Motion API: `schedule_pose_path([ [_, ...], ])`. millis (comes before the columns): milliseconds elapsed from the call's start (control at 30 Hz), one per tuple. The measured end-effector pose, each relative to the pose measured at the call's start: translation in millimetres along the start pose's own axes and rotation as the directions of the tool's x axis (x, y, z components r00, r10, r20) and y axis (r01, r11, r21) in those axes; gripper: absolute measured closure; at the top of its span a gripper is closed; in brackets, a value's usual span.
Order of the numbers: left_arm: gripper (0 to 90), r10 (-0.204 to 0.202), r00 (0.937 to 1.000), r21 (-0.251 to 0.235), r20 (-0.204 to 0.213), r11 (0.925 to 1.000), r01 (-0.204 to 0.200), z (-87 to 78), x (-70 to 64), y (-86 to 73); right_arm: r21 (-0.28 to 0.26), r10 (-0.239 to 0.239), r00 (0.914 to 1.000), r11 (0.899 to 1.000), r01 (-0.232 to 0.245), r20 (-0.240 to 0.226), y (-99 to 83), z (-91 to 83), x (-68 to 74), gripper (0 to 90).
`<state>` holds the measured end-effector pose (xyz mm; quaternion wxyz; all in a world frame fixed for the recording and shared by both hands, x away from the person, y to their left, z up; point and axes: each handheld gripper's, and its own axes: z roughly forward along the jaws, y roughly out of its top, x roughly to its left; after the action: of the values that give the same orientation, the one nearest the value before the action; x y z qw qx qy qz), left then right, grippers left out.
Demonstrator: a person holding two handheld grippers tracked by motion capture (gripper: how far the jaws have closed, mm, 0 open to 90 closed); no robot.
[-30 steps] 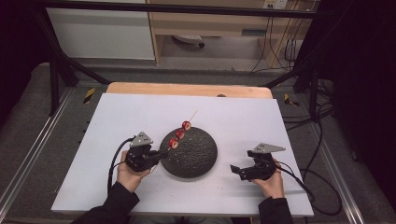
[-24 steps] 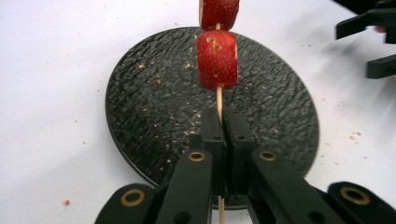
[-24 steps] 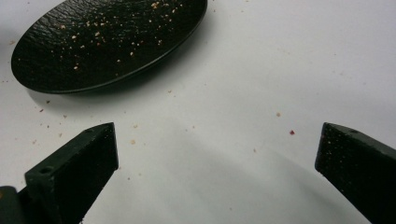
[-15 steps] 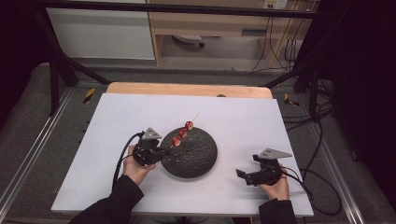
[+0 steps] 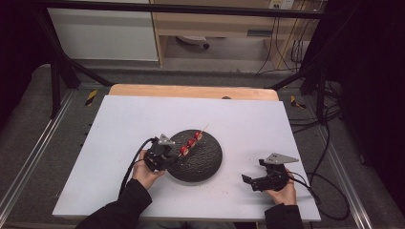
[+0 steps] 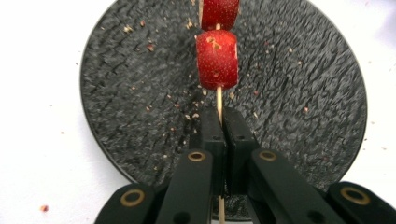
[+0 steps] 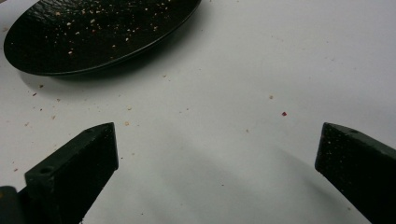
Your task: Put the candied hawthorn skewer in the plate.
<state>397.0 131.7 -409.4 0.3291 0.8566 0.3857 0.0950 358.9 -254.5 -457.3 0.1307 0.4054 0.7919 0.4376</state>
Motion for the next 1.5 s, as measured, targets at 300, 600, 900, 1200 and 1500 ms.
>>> schedule_pose_path([
  [300, 88.2, 0.007, 0.9999, 0.057, -0.014, 0.9983, -0.007, 8.7, -4.5, 0.3, -0.003, 0.003, 1.0, 1.0, -0.003, -0.003, -0.7, -0.4, -0.5, 0.3],
  [600, 88.2, 0.034, 0.9987, 0.112, -0.039, 0.9932, -0.029, 16.4, -10.4, 0.2, 0.002, 0.006, 0.9999, 1.0, -0.006, -0.011, -0.8, -0.4, -1.5, 0.3],
  [900, 87.3, 0.039, 0.9986, 0.109, -0.035, 0.9934, -0.035, 17.9, -11.8, 0.7, 0.004, 0.009, 0.9999, 1.0, -0.009, -0.01, -1.3, 0.1, -0.7, 0.3],
  [1200, 60.4, 0.07, 0.9975, -0.003, -0.011, 0.9975, -0.07, 4.9, -8.8, -1.5, 0.001, 0.01, 0.9999, 1.0, -0.01, -0.005, -1.1, -0.7, -0.6, 0.3],
  [1500, 31.3, 0.073, 0.997, -0.031, -0.024, 0.9968, -0.074, -12.0, 1.2, -11.5, -0.001, 0.009, 1.0, 1.0, -0.009, 0.002, -0.8, -1.4, -0.9, 0.3],
])
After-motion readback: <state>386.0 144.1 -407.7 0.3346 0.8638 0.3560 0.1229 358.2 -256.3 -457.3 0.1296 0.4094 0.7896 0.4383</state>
